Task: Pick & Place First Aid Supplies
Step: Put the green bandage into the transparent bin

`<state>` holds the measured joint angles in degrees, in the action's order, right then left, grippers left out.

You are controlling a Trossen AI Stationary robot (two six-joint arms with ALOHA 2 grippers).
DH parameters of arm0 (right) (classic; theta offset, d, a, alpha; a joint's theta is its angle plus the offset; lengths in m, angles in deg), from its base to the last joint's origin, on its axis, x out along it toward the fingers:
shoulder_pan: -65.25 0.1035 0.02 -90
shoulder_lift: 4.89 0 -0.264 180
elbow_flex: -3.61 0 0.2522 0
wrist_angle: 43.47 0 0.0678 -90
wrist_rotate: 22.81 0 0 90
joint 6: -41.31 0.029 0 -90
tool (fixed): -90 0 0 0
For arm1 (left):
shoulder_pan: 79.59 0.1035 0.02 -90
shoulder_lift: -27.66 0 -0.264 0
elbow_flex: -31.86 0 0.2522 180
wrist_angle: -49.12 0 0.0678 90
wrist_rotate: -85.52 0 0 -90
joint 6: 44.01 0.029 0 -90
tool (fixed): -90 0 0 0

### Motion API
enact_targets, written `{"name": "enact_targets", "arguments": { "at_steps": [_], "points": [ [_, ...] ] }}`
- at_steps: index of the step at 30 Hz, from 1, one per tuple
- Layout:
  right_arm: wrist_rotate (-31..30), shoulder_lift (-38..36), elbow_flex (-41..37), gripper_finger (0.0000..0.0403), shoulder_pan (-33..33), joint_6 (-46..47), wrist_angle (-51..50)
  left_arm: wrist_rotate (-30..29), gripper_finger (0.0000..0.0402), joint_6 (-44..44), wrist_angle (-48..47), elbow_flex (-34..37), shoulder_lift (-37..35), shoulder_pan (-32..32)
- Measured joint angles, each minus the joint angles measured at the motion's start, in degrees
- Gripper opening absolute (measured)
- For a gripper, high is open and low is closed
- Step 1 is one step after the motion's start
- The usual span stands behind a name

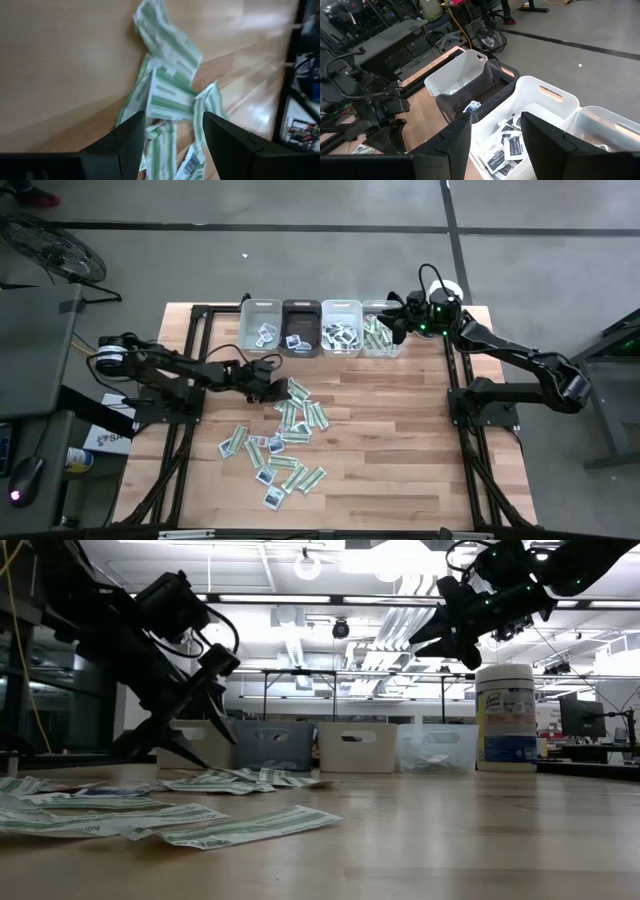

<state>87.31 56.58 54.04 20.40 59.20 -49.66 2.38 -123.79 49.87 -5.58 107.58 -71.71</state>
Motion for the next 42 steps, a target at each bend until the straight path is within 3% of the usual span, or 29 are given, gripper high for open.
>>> {"name": "enact_targets", "arguments": {
  "at_steps": [6,22,42],
  "points": [
    [0.02,0.00,0.00,0.0167,0.01,0.00,-0.23,0.57,0.0198,0.51,0.16,-1.92,3.59,0.00],
    [0.02,0.00,0.00,0.0159,0.01,-0.21,-0.44,-2.95,0.0198,0.45,1.03,-2.34,3.65,0.00],
    [-0.09,0.00,0.00,0.0157,-0.01,-1.46,-0.44,-2.48,0.0198,0.89,1.90,-2.56,3.65,0.00]
  ]
}}
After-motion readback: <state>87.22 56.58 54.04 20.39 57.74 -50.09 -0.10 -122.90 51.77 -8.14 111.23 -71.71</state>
